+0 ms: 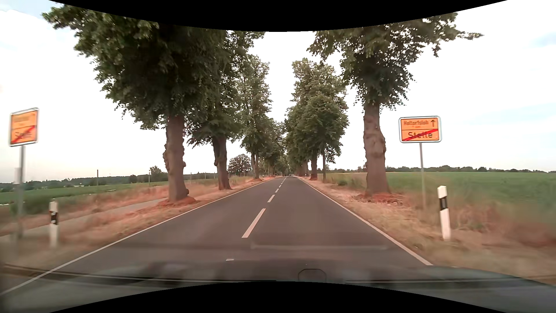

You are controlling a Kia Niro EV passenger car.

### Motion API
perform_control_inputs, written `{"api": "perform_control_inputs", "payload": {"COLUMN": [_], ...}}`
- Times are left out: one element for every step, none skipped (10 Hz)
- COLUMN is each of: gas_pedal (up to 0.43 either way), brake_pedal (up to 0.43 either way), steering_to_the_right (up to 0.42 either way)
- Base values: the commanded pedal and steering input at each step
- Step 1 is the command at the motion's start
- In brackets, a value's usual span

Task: Follow the waypoints while adhering to traffic rules and regulations

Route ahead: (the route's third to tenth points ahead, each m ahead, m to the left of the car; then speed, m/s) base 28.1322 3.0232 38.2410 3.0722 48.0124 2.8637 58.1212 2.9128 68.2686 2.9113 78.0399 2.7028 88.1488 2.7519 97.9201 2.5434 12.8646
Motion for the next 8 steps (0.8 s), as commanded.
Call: {"api": "perform_control_inputs", "payload": {"gas_pedal": [0.169, 0.177, 0.177, 0.177, 0.189, 0.189, 0.197, 0.197], "brake_pedal": [0.000, 0.000, 0.000, 0.000, 0.000, 0.000, 0.000, 0.000], "steering_to_the_right": [-0.001, -0.002, -0.003, -0.004, -0.004, -0.004, -0.004, -0.005]}}
